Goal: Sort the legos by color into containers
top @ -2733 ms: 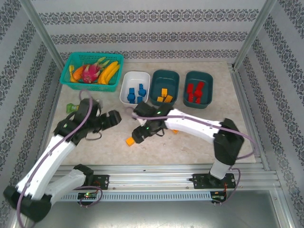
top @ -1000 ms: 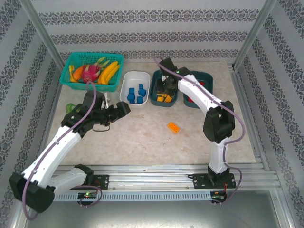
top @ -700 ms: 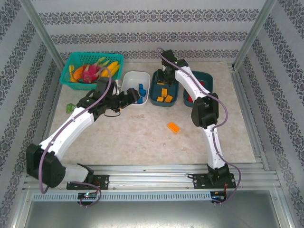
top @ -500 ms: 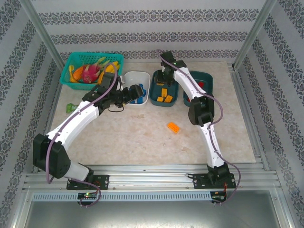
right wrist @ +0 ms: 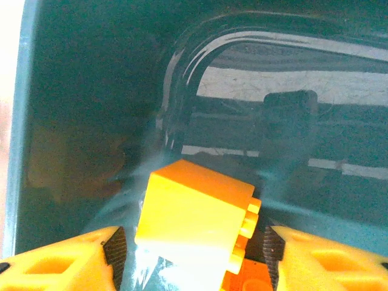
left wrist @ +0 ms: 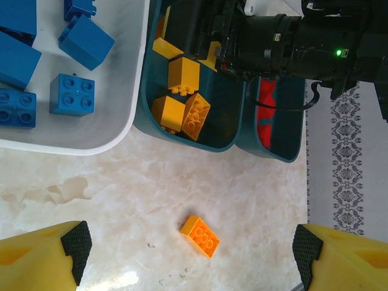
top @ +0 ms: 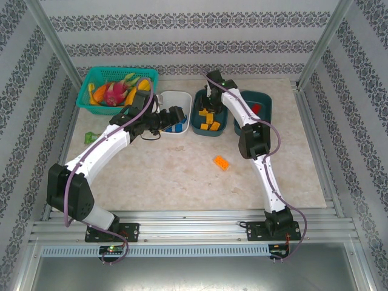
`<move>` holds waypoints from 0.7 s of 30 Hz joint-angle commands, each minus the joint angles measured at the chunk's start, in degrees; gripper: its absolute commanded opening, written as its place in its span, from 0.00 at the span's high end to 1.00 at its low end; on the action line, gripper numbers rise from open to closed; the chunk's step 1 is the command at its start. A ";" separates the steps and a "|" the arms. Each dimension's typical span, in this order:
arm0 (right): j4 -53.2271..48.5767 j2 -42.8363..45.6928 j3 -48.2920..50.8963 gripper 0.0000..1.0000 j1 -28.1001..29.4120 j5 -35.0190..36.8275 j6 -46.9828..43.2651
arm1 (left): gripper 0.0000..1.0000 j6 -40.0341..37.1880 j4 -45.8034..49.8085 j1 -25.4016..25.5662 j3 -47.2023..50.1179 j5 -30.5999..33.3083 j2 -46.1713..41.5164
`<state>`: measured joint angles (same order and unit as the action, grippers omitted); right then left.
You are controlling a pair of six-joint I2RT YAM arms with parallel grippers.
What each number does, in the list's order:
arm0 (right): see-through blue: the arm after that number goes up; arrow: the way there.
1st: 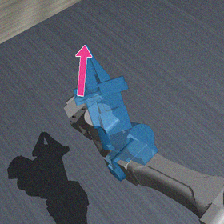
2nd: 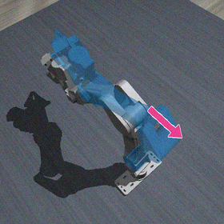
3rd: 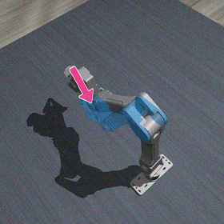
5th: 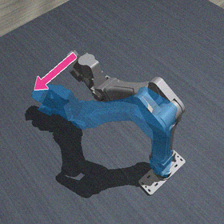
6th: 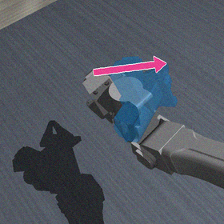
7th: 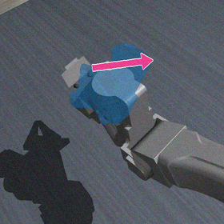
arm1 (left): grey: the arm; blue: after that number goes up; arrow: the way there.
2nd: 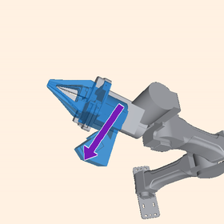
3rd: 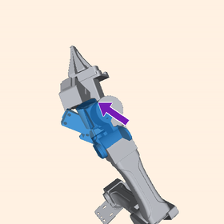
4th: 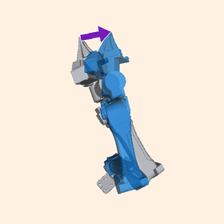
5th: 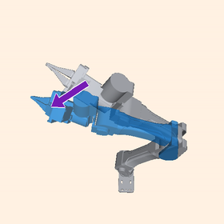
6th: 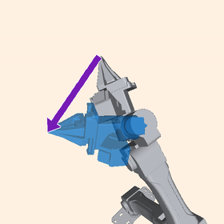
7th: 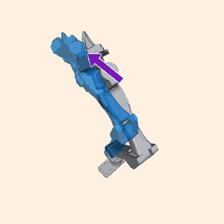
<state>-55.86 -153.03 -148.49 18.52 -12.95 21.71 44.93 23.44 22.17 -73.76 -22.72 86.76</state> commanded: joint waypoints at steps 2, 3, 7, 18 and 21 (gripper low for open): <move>-0.23 9.48 1.79 0.35 0.12 1.07 -0.69 | 0.11 -2.78 -0.24 0.52 -2.36 -0.51 -0.73; 0.43 11.84 3.34 0.35 0.26 1.64 -0.77 | 0.11 -3.29 0.13 0.48 -2.17 -0.56 -1.43; 3.11 22.27 13.60 0.36 1.11 4.20 -1.95 | 0.11 -5.33 2.40 0.50 0.30 -0.81 -5.31; 13.85 55.32 65.86 0.29 8.57 10.33 -6.42 | 0.10 -9.98 6.55 3.39 17.15 -3.46 -21.01; 12.99 60.66 74.95 0.24 12.13 12.59 -7.60 | 0.10 -9.86 6.66 5.31 21.52 -3.10 -25.08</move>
<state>-42.87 -95.44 -79.55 28.71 -3.99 16.51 36.99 28.08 25.76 -54.72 -25.12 64.60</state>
